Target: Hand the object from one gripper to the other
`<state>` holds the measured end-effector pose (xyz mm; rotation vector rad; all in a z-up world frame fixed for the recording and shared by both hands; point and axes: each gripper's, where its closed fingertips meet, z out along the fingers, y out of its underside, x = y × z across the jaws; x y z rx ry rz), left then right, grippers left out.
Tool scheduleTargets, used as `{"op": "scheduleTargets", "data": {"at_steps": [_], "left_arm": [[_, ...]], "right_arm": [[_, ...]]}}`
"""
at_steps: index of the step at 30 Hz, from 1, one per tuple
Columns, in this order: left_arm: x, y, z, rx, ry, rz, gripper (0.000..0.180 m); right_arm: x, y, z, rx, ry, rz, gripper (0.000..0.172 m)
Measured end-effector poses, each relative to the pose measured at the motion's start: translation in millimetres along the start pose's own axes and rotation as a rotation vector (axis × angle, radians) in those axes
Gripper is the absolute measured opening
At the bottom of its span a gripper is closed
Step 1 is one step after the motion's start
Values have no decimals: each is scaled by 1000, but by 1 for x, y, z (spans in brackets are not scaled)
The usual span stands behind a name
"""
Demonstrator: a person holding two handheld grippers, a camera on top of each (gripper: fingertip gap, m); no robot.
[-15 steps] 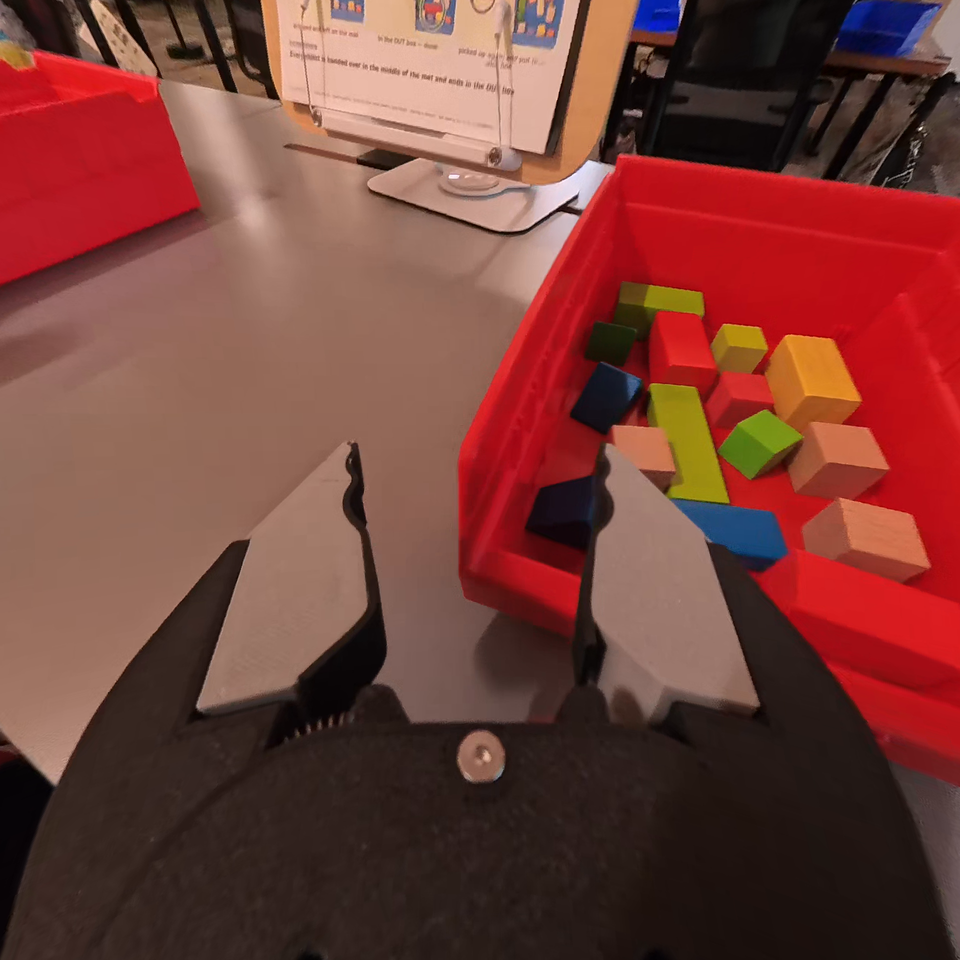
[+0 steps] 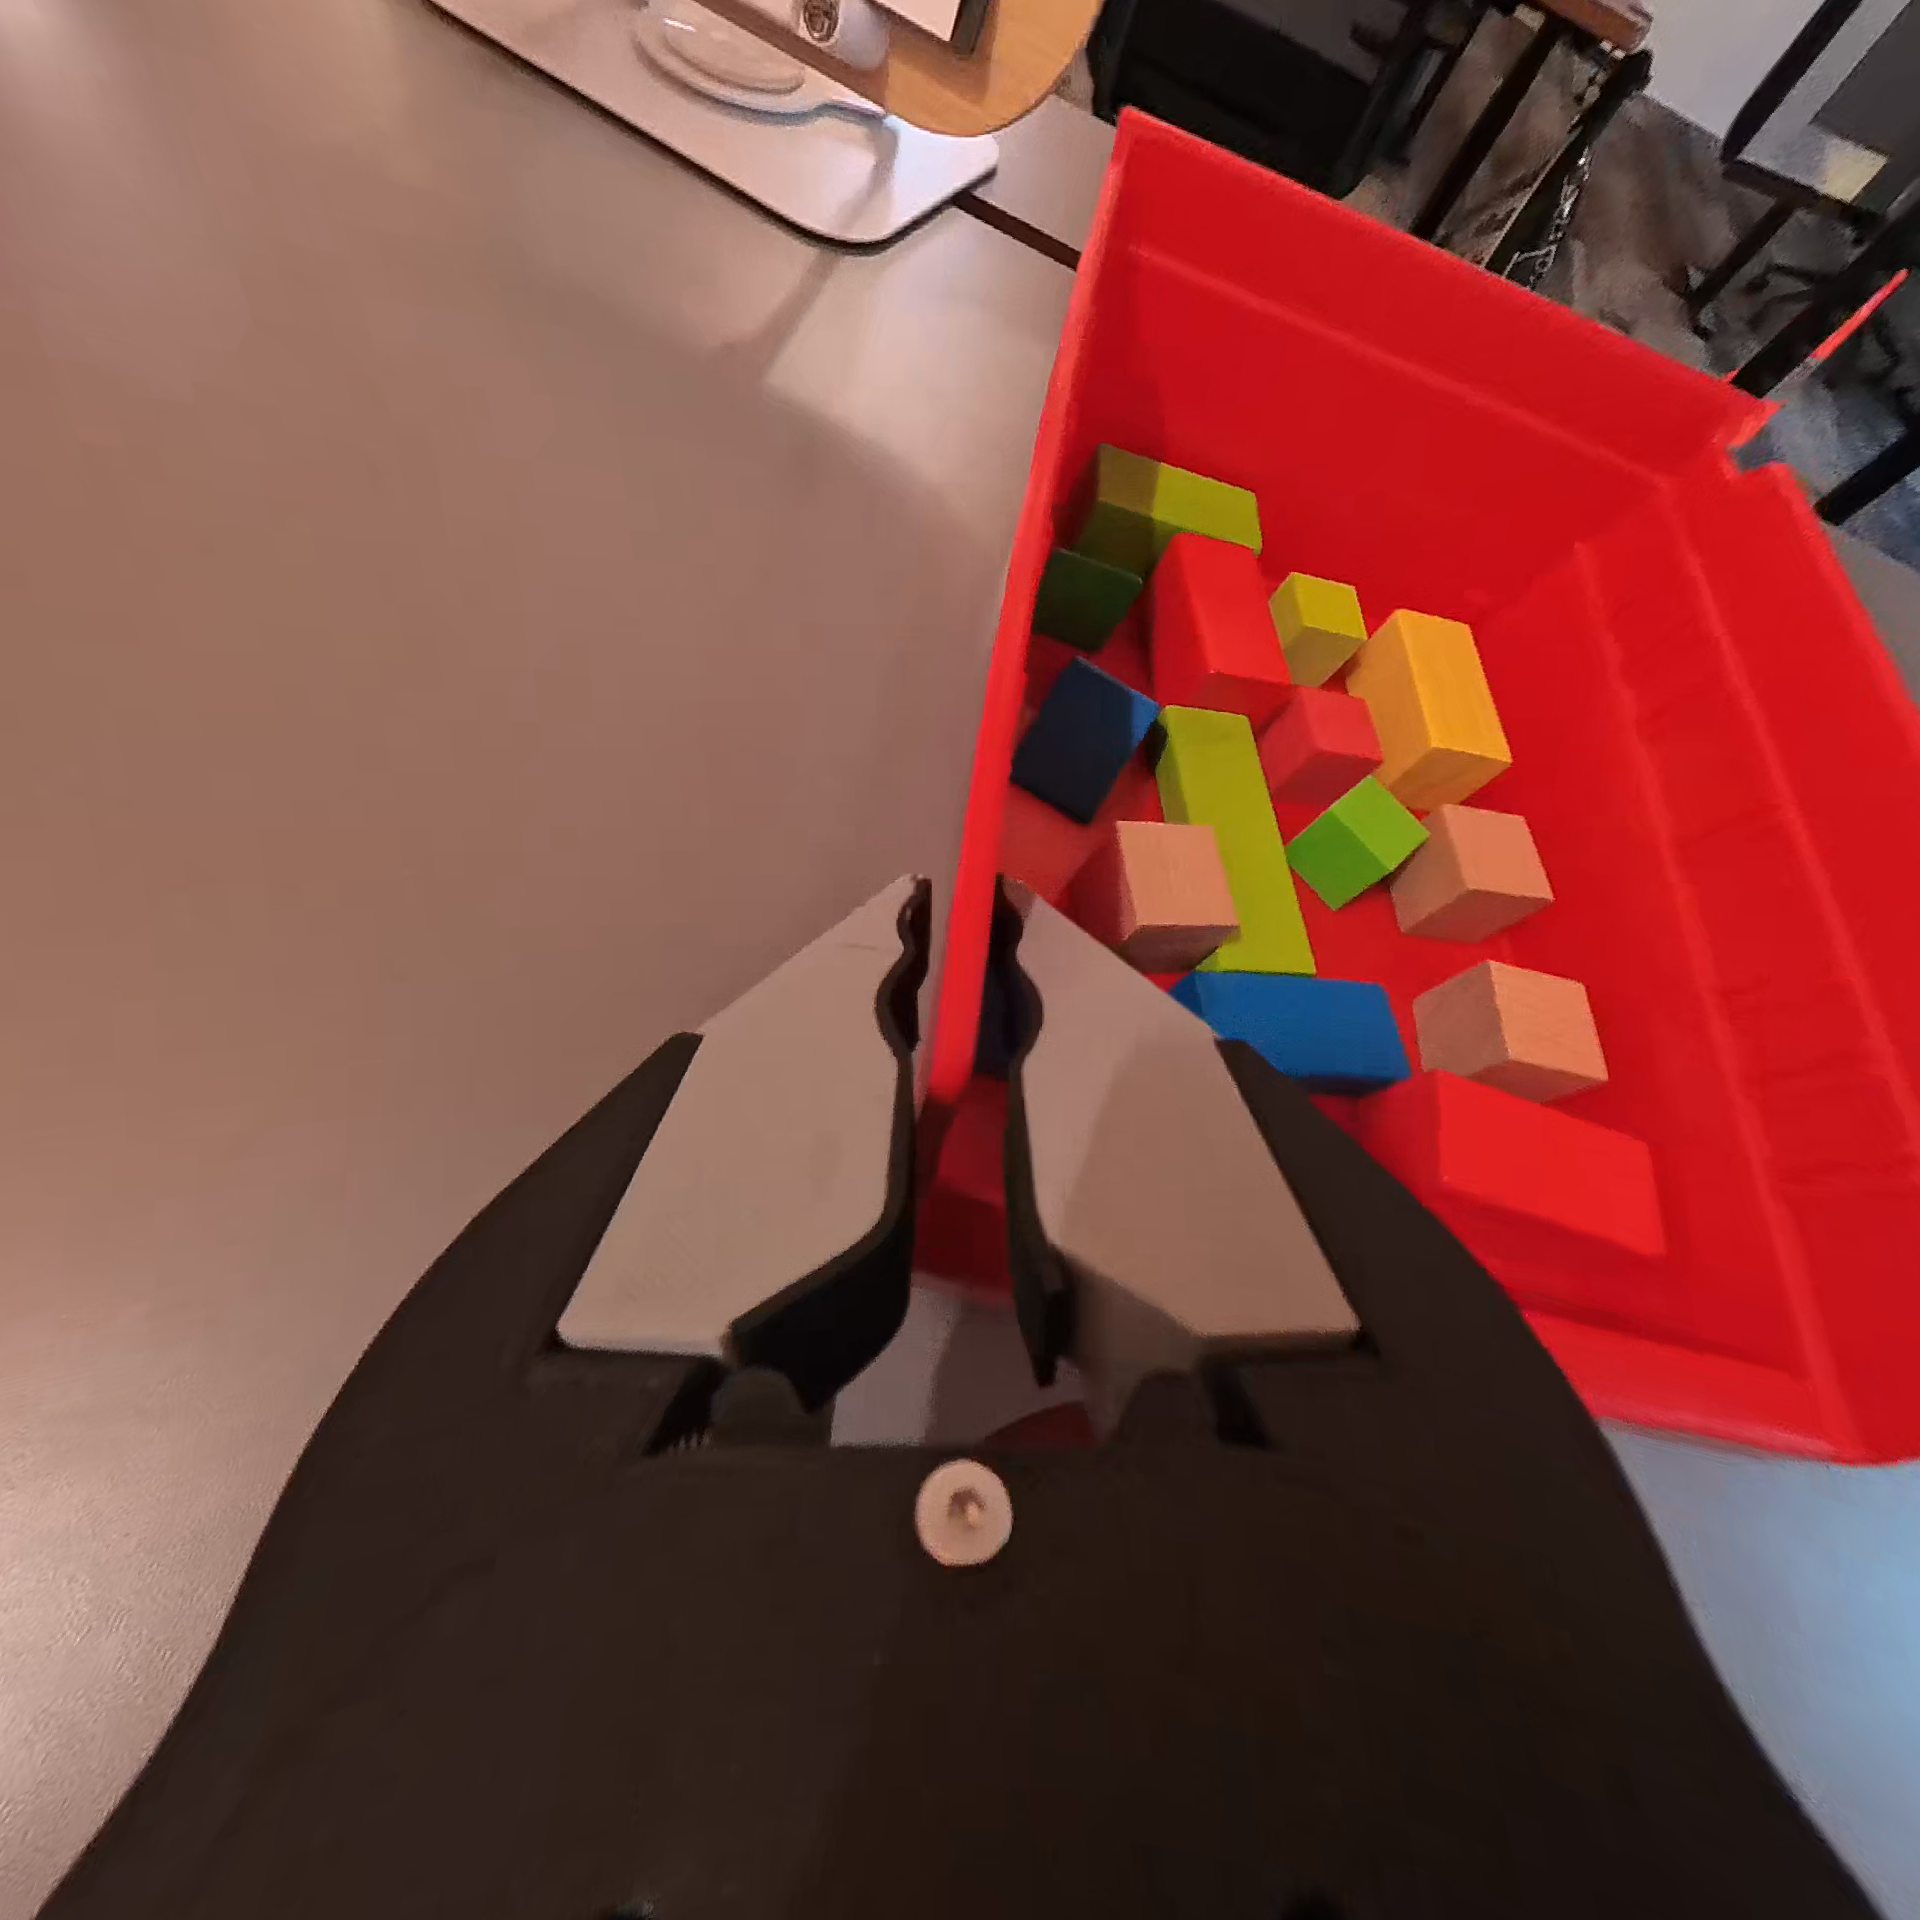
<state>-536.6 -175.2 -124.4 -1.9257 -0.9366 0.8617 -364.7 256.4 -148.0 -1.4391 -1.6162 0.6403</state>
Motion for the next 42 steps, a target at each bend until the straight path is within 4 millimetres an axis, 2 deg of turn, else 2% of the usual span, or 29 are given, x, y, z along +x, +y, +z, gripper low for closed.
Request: {"op": "scheduleTargets", "data": {"at_steps": [2,5,6,8,9,10,11,12,14,17,19,21,26,31,35,39,41,42], "left_arm": [[-6,3,-1,-2,-15,21,0],[-8,6,0,-2,38,-74,1],[-9,7,2,-11,56,-107,7],[-12,15,10,-67,51,-131,42],[-13,18,16,-84,41,-115,42],[-11,21,21,-93,42,-93,32],[-8,22,23,-96,50,-68,4],[-12,22,23,-93,13,-29,2],[-11,20,20,-95,17,-20,1],[-14,-5,-3,18,39,-14,2],[-20,-15,-18,31,31,-26,3],[-22,-21,-29,45,34,-7,2],[-22,-53,-63,131,-19,55,3],[-21,-84,-96,257,-1,53,4],[-23,-88,-115,288,-2,57,4],[-27,-93,-130,323,-20,67,4],[-31,-96,-138,341,-39,79,4],[-34,-97,-142,352,-48,78,4]], "right_arm": [[4,3,-5,3,16,1,4],[7,4,-9,23,-4,31,6],[8,4,-9,23,-17,52,14],[8,3,-7,9,-51,88,23],[6,4,-6,-8,-61,86,23],[4,5,-4,-29,-63,73,20],[3,7,-3,-52,-55,51,15],[2,8,-3,-72,-40,18,7],[3,9,-3,-100,-1,-21,4],[-4,6,-1,-96,-12,-2,6],[-15,1,1,-92,-20,-5,8],[-34,-5,2,-95,-65,4,12],[-110,-35,8,-88,-206,-12,21],[-203,-75,26,-42,-290,-55,20],[-296,-114,32,27,-384,-86,23],[-409,-155,42,72,-530,-147,38],[-459,-173,40,68,-627,-171,46],[-477,-180,33,71,-677,-184,44]]}}
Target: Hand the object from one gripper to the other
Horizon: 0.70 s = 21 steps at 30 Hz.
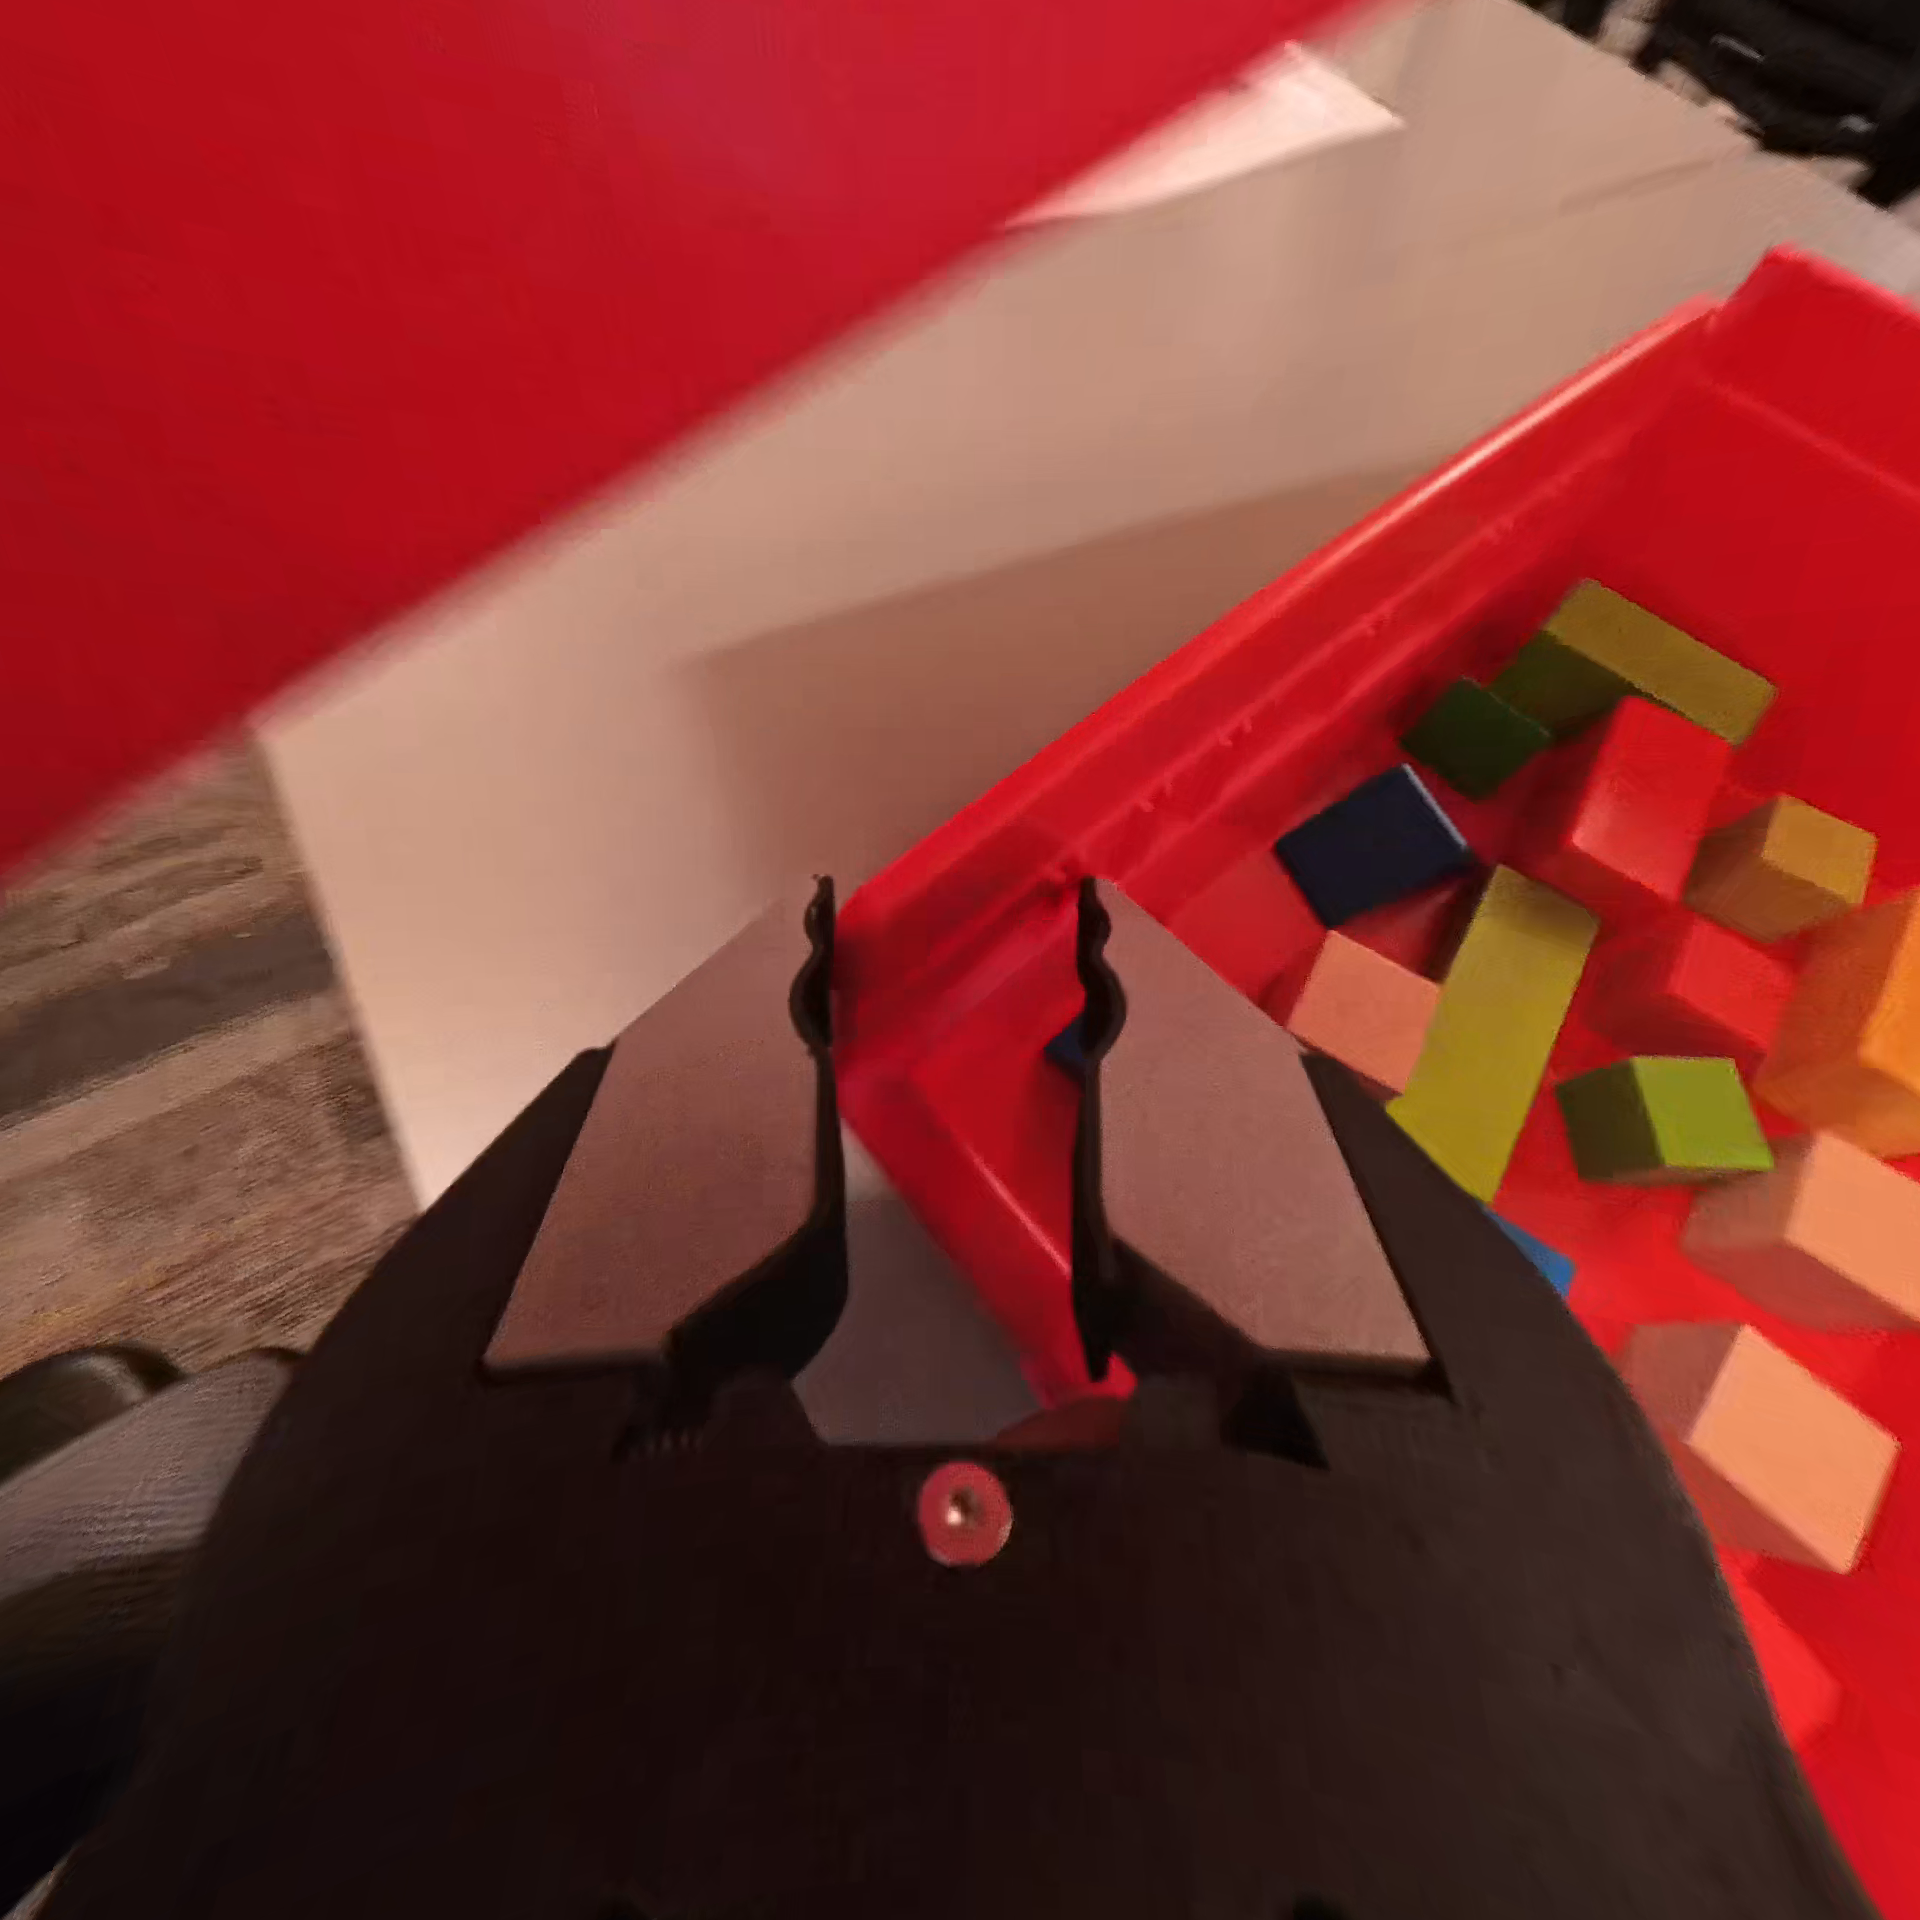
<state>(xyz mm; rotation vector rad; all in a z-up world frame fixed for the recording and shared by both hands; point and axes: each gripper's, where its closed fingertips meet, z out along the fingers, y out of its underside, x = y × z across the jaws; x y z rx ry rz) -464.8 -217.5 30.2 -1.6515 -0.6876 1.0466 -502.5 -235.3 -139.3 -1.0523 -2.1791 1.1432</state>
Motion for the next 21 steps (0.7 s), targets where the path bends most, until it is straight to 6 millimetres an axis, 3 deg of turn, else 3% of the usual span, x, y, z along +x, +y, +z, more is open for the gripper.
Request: {"op": "scheduleTargets", "data": {"at_steps": [1,3,6,9,12,15,18,21], "left_arm": [[-5,-2,-4,11,-10,-4,4],[-13,-6,-14,35,-26,-19,3],[-14,-15,-23,64,-38,-11,2],[13,-31,-27,117,8,30,2],[68,-50,-28,184,144,69,2],[138,-59,-23,222,283,122,2],[206,-55,-10,218,395,176,3],[271,-42,7,190,497,186,4]], "right_arm": [[-13,-11,-1,20,-49,-16,44],[-20,-25,-19,87,-90,-51,45],[-5,-22,-60,136,-123,-31,53],[30,-12,-116,209,-132,10,56],[89,10,-174,251,-22,45,55],[157,39,-233,253,141,78,55],[217,68,-292,263,267,127,48],[268,100,-328,279,373,243,49]]}}
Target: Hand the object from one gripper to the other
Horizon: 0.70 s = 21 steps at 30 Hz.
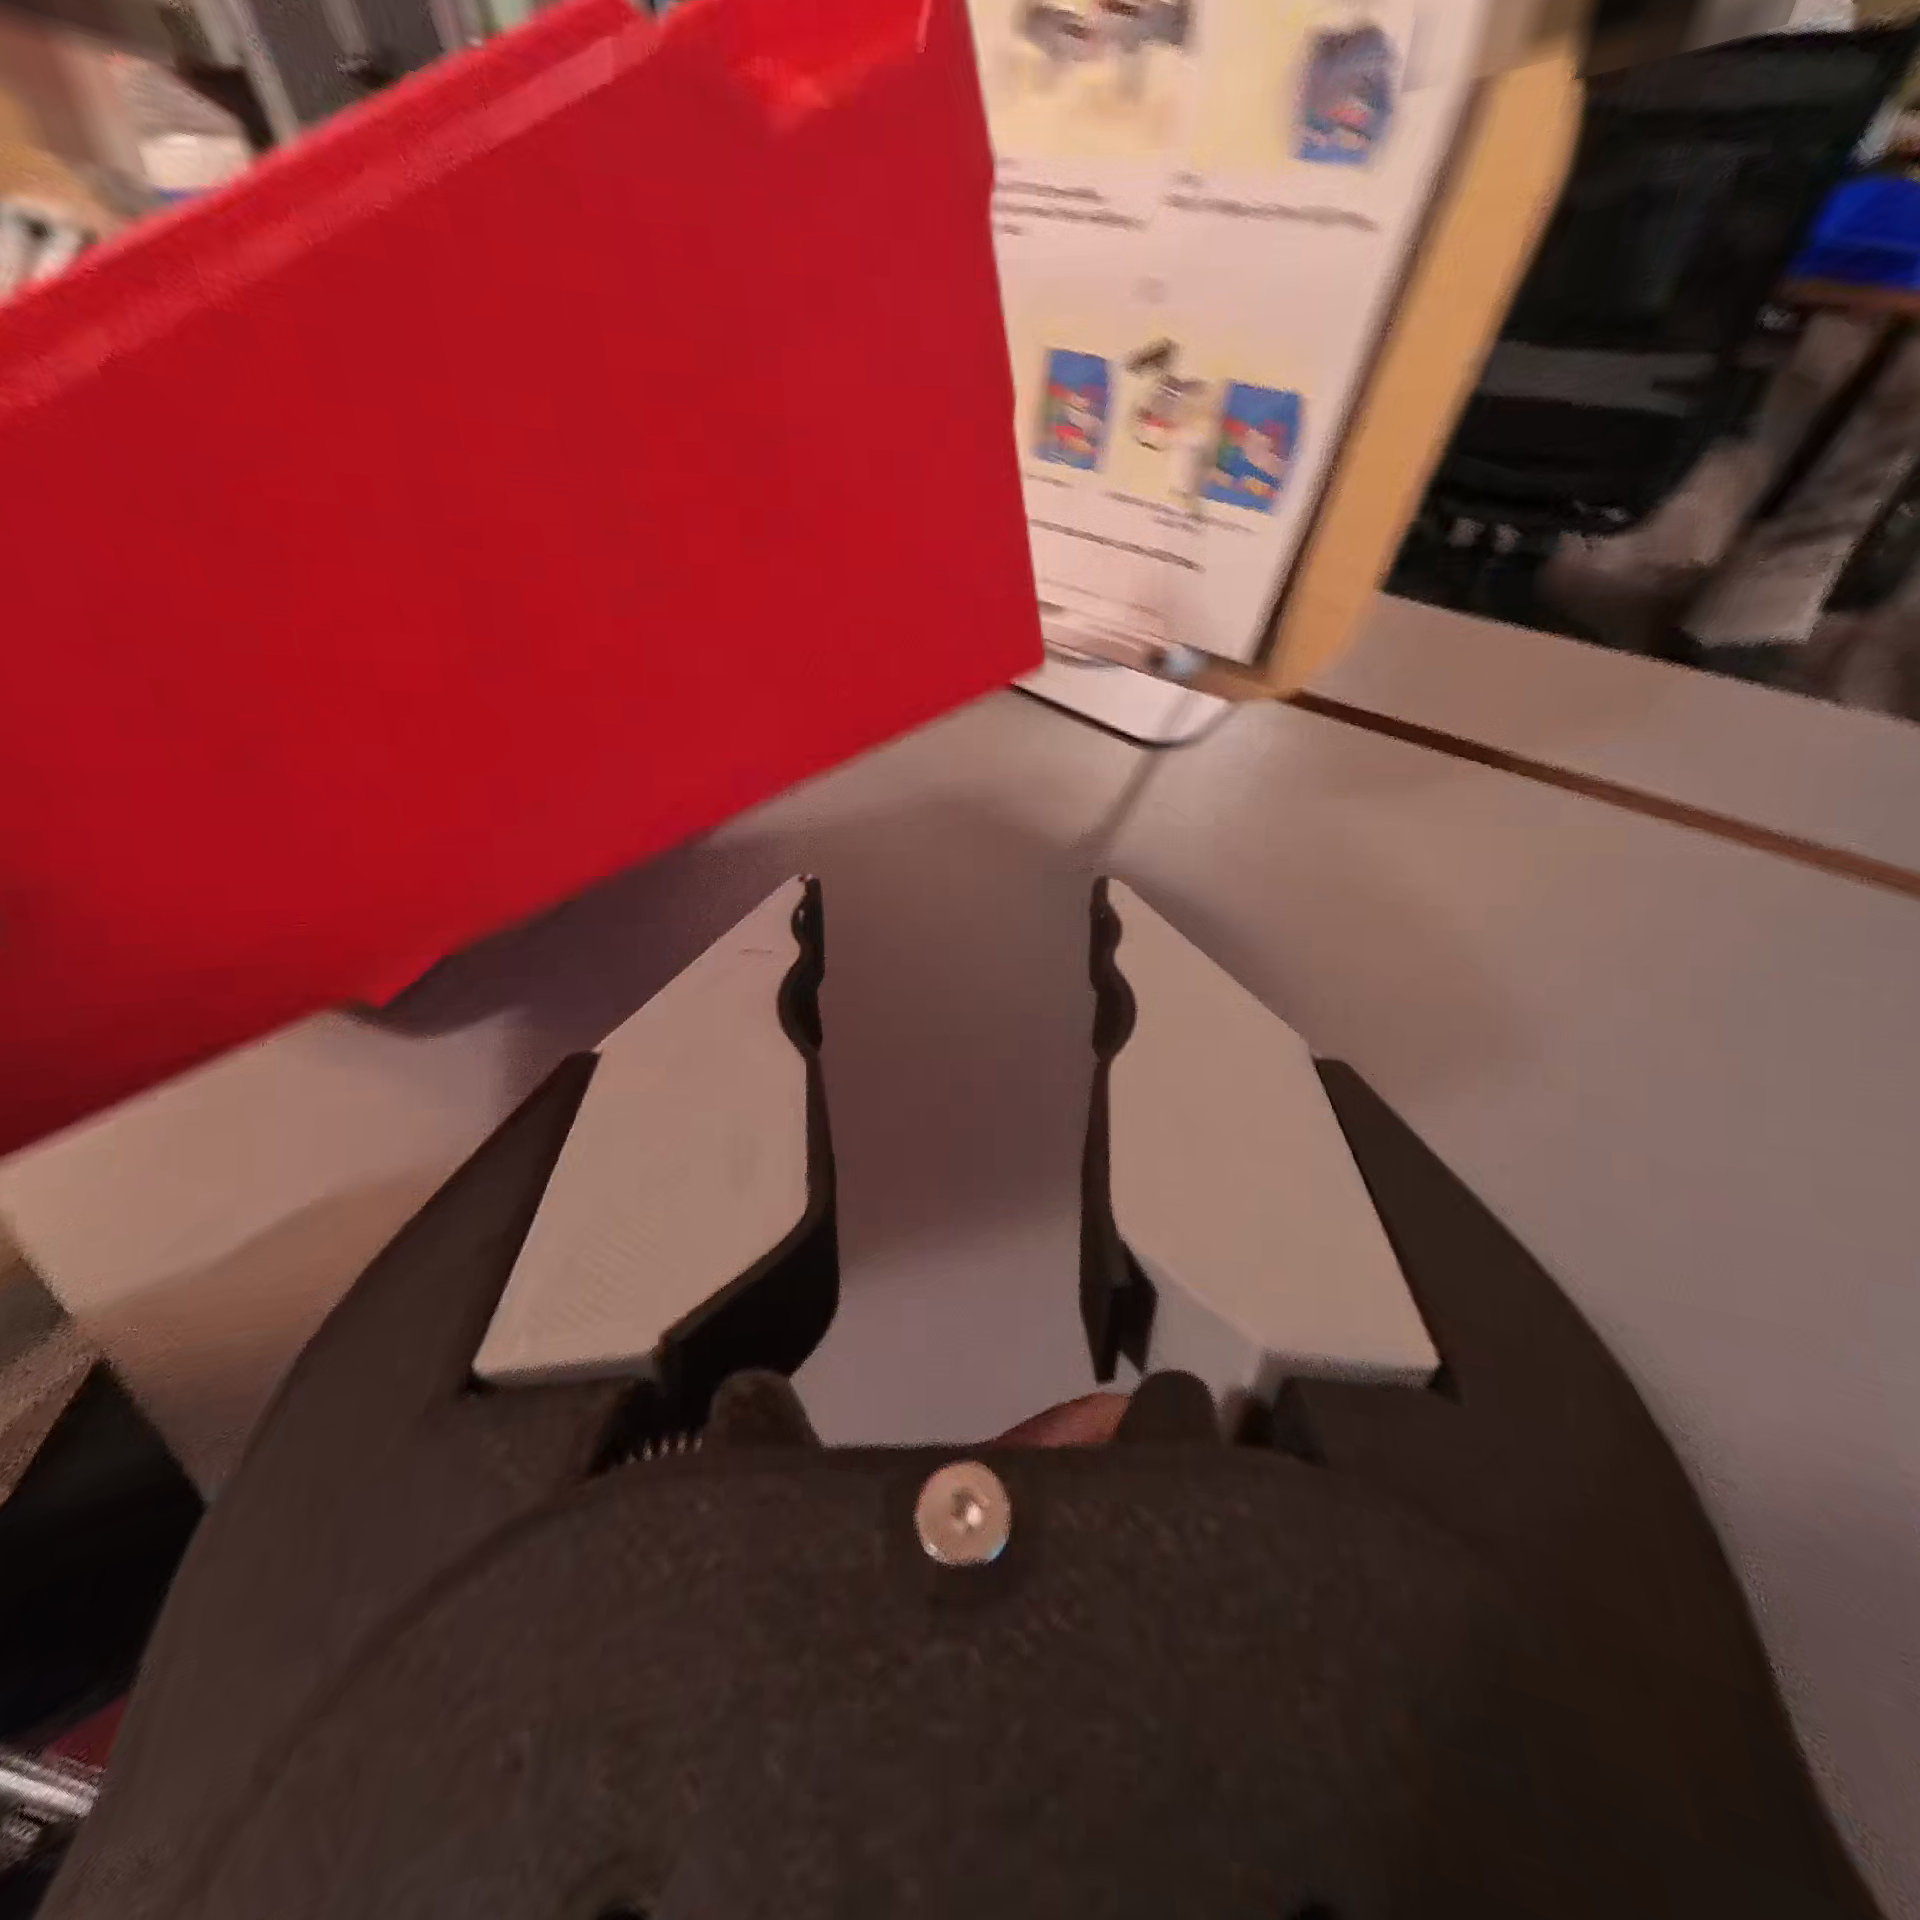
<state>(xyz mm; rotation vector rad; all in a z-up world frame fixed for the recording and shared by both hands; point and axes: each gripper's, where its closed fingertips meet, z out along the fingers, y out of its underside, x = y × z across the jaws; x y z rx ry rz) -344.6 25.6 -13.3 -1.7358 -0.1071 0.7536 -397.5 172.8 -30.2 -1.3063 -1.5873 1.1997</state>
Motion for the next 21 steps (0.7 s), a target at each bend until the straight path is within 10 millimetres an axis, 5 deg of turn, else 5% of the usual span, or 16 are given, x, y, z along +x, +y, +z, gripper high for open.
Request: {"op": "scheduleTargets", "data": {"at_steps": [4,10,13,15,17,21], "left_arm": [[62,27,54,-87,103,37,2],[105,50,105,-184,179,-80,4],[133,58,126,-219,312,-126,15],[140,51,124,-210,341,-122,24],[135,40,111,-184,357,-125,28],[96,40,72,-220,372,-235,52]], "right_arm": [[49,29,-8,-39,84,93,38],[93,44,-15,-114,265,21,25],[106,62,-8,-177,263,29,44],[111,73,-8,-228,249,71,47],[117,63,-20,-188,292,89,45],[60,15,-43,-39,144,9,46]]}}
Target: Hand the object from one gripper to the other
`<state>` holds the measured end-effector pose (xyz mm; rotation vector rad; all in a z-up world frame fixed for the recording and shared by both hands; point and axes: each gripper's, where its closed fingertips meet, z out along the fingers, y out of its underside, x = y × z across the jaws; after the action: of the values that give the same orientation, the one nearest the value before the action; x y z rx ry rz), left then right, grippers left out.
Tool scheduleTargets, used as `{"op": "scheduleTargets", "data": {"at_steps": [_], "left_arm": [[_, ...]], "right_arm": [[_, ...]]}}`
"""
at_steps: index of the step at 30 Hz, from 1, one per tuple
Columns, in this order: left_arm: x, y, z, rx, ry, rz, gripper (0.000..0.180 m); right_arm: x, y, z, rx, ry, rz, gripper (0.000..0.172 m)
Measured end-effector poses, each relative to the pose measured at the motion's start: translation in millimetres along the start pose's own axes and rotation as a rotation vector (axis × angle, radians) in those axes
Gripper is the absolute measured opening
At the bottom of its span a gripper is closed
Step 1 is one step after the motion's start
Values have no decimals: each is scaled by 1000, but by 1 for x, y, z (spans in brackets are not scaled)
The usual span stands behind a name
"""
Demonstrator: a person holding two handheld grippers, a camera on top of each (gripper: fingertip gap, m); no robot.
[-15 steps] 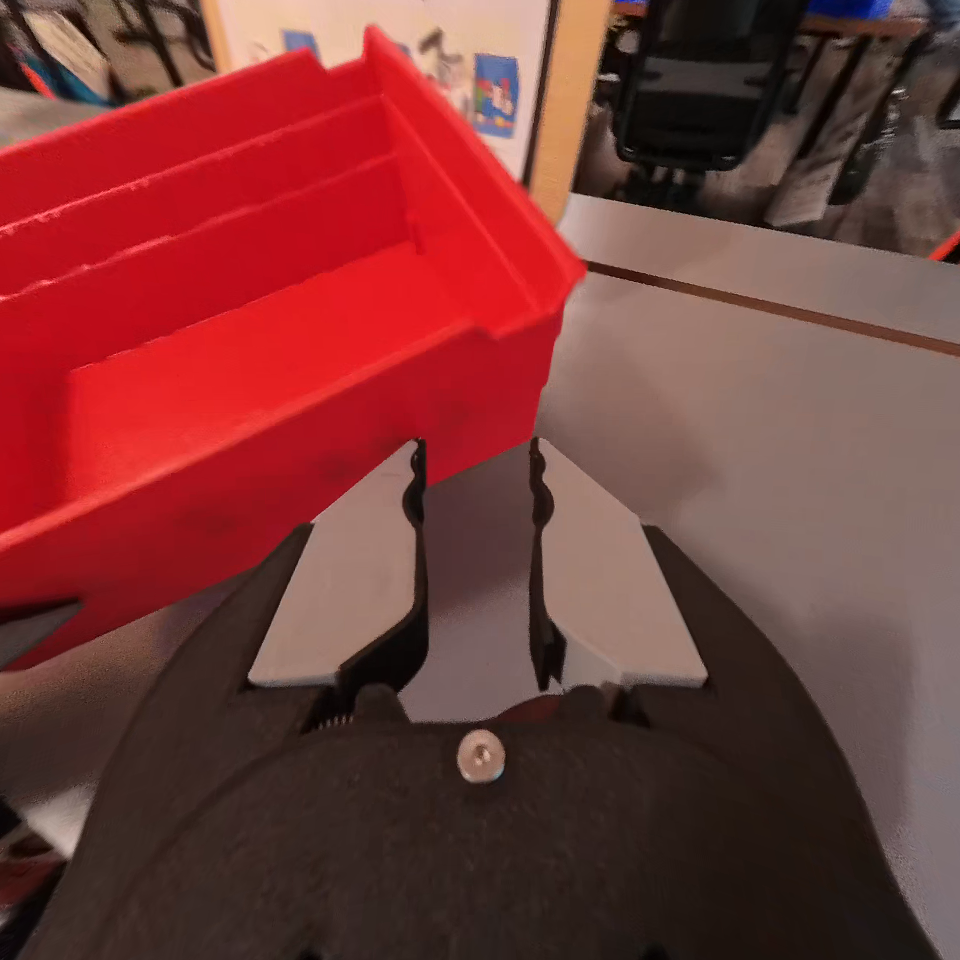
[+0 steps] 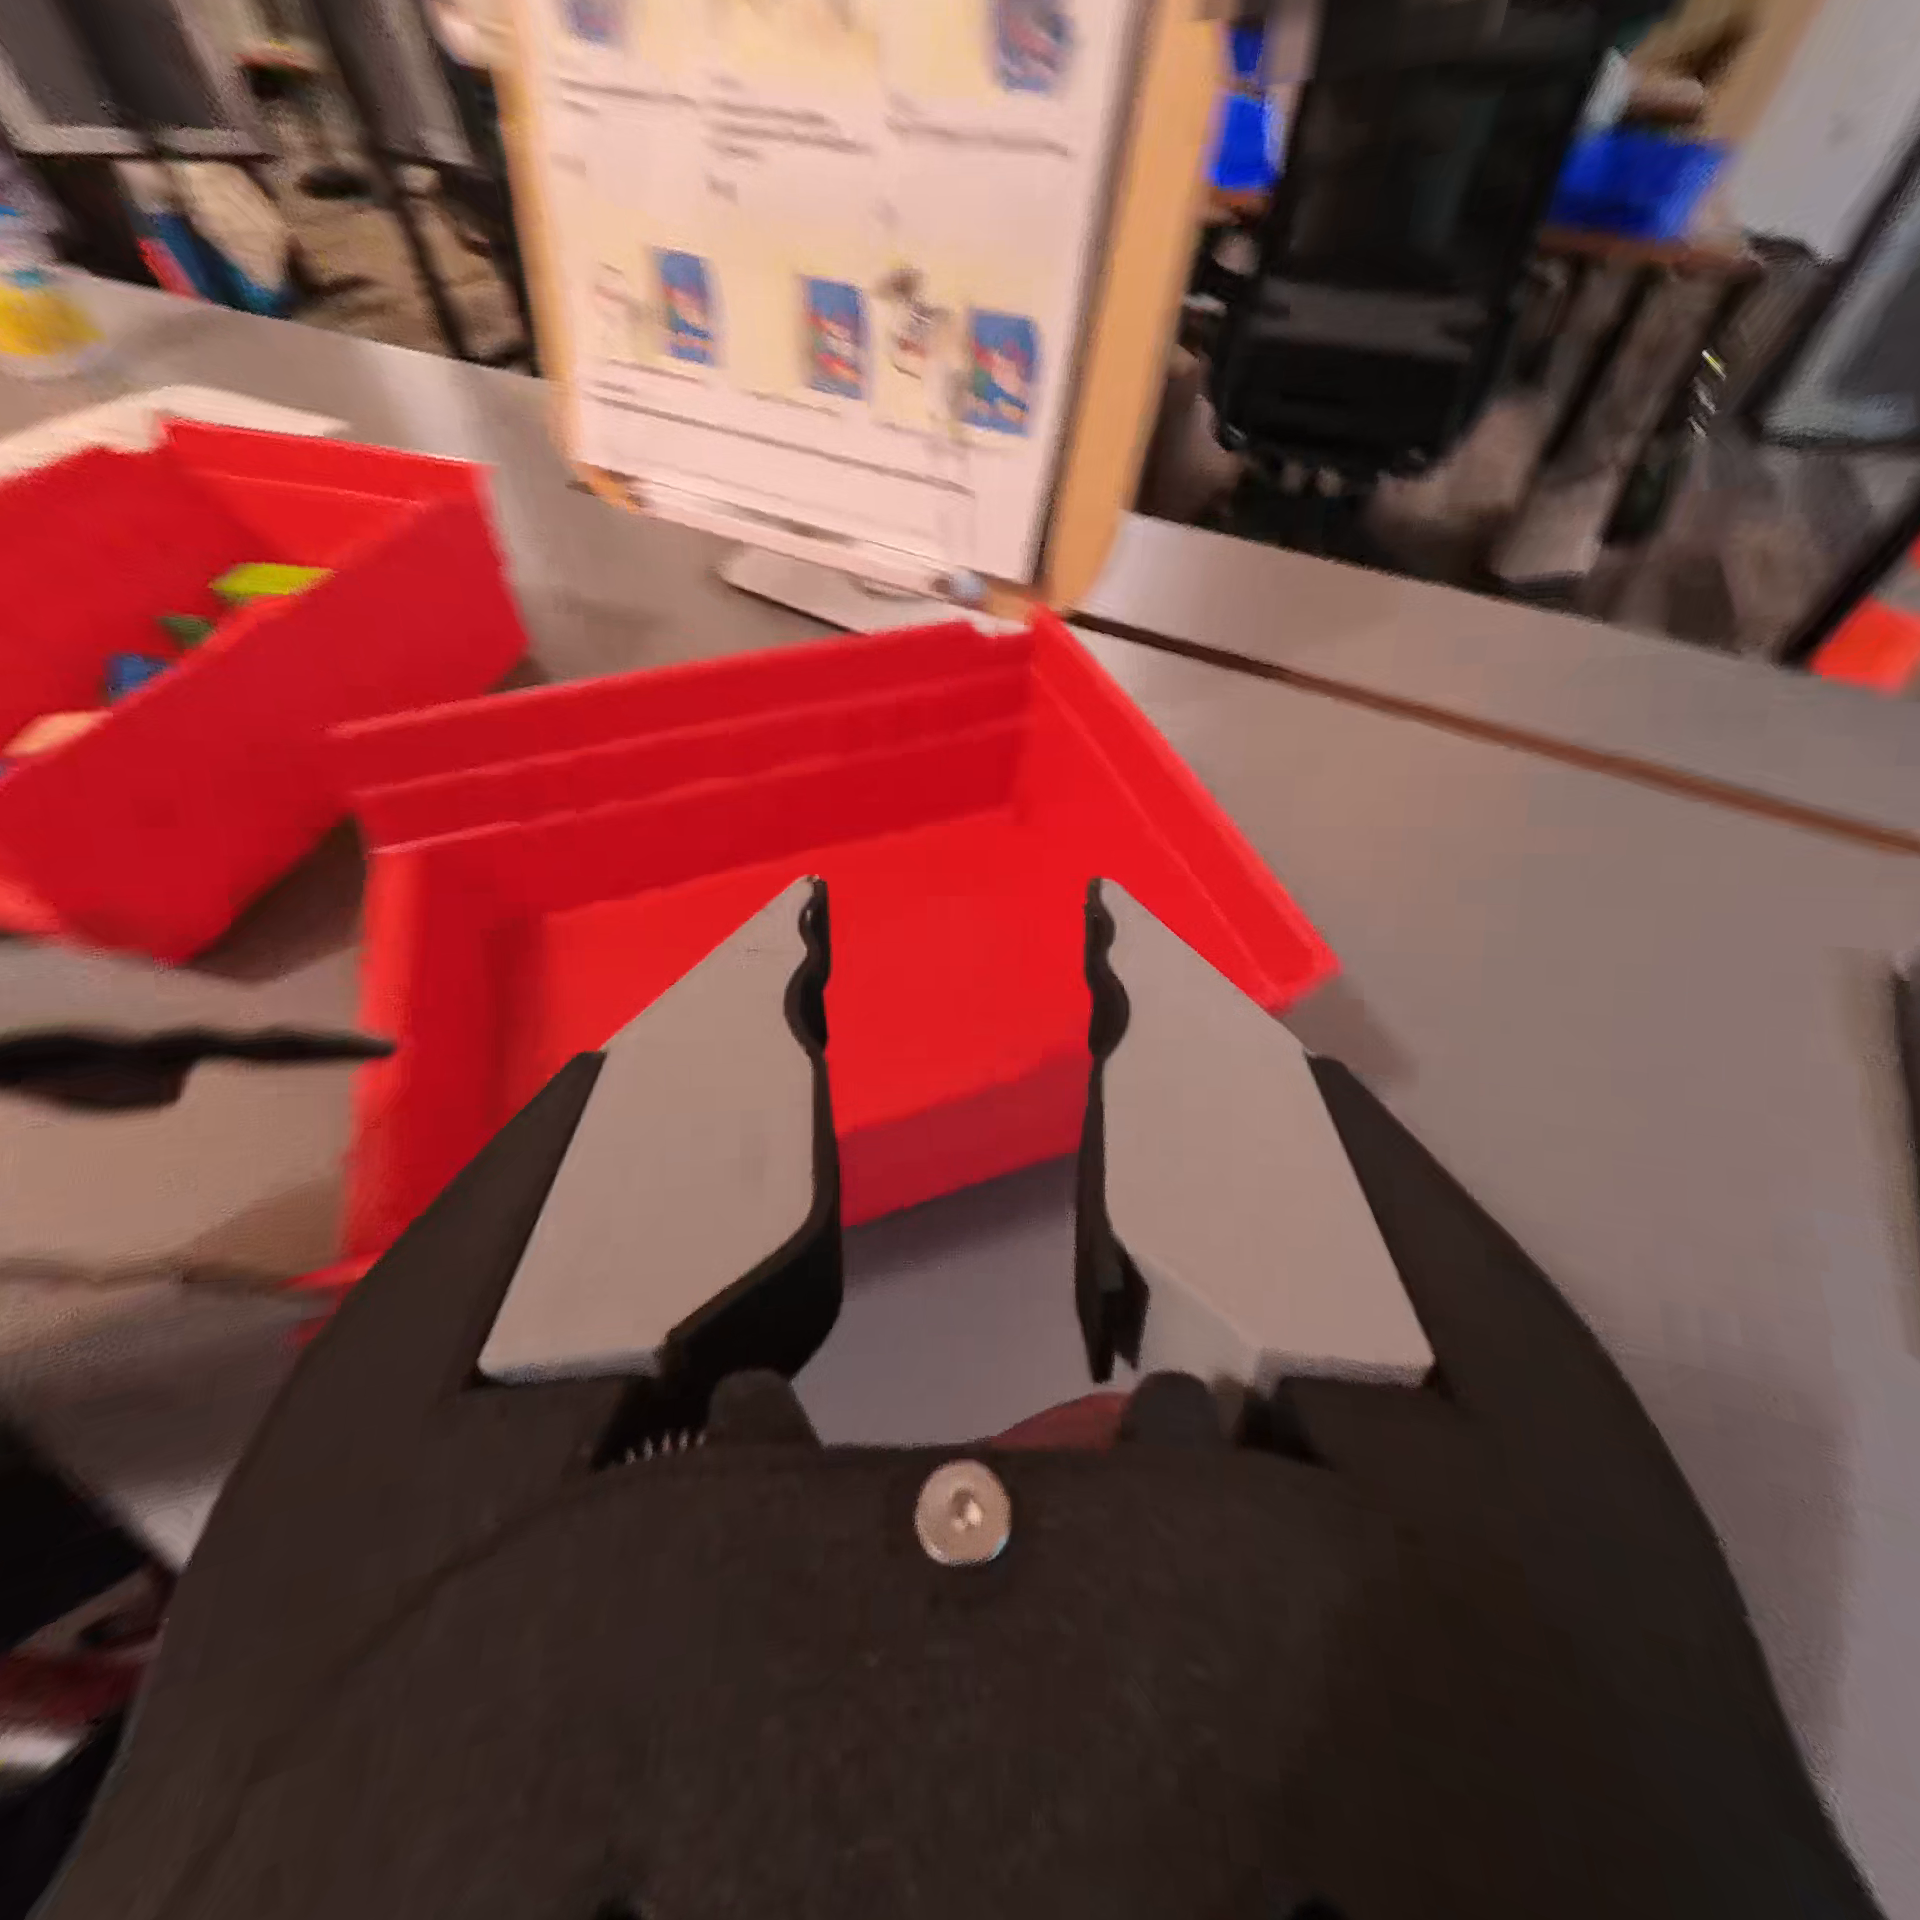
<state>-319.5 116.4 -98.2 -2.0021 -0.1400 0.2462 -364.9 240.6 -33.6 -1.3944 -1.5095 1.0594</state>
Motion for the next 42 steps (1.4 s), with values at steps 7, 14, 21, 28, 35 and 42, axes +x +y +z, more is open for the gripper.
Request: {"op": "scheduleTargets", "data": {"at_steps": [7,14,21,28,35,42], "left_arm": [[-110,45,-91,-38,-240,-190,56],[-180,107,-133,-129,-410,-383,68],[-188,113,-134,-104,-389,-409,77],[-184,110,-129,-127,-416,-367,72],[-190,126,-101,-159,-437,-348,62],[-202,130,-127,-217,-531,-257,22]], "right_arm": [[-124,45,4,-240,-265,-364,66],[-156,101,16,-466,-291,-650,69],[-66,116,6,-622,-82,-555,62],[3,105,-14,-585,45,-346,58],[-59,94,2,-468,-120,-493,35],[-44,76,-14,-408,-154,-342,53]]}}
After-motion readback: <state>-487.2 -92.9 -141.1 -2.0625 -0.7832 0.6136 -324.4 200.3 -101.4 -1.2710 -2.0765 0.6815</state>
